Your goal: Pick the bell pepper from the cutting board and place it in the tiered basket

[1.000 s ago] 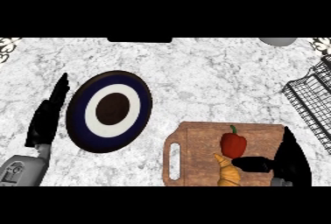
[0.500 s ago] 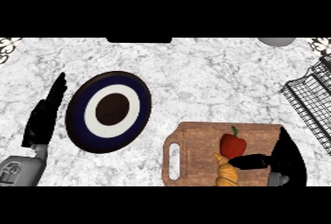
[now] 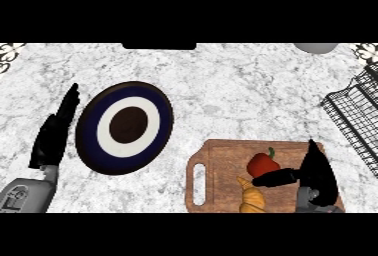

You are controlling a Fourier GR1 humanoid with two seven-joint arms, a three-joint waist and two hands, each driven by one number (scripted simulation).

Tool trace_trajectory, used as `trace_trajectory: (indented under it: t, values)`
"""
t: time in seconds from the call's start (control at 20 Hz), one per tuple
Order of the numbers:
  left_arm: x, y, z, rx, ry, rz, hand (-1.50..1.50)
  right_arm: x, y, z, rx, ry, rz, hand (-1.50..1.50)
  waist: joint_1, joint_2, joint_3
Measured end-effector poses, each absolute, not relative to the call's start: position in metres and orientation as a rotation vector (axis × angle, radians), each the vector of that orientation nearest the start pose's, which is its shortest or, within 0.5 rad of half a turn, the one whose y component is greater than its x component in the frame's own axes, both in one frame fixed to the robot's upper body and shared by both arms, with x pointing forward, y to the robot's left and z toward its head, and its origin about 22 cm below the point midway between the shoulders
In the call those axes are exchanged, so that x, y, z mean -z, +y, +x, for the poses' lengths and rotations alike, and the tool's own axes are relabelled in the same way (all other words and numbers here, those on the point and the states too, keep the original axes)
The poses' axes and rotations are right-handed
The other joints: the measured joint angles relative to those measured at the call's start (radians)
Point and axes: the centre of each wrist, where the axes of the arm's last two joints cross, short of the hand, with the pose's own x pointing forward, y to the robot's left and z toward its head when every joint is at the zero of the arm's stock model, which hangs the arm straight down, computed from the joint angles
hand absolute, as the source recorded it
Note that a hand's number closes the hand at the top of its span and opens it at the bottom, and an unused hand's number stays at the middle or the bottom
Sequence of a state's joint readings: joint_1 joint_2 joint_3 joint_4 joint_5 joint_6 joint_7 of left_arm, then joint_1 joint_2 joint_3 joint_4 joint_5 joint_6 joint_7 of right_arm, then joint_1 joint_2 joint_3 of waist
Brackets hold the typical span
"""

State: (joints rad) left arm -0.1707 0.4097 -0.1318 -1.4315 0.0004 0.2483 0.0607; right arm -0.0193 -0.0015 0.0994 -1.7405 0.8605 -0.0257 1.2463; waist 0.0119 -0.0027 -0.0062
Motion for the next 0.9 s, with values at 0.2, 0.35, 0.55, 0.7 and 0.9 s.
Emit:
trace_trajectory:
  t: [0.2,0.35,0.55,0.7,0.9]
  values:
    - [-0.035,0.293,0.283,0.245,-1.539,0.42,0.0,-0.041,-0.198,0.25,-0.133,-0.536,-0.811,-1.5,0.003,-0.002,-0.001]
    - [-0.034,0.289,0.28,0.241,-1.54,0.424,0.0,-0.036,-0.196,0.253,-0.132,-0.525,-0.78,1.5,0.004,-0.005,-0.001]
    - [-0.035,0.293,0.279,0.239,-1.543,0.424,0.0,-0.037,-0.189,0.258,-0.173,-0.53,-0.74,1.5,0.001,-0.007,-0.007]
    - [-0.036,0.293,0.278,0.237,-1.54,0.43,0.0,-0.036,-0.178,0.261,-0.244,-0.539,-0.768,1.5,0.0,-0.009,-0.009]
    - [-0.032,0.295,0.278,0.234,-1.539,0.431,0.0,-0.039,-0.173,0.264,-0.26,-0.558,-0.781,1.5,-0.005,-0.009,-0.008]
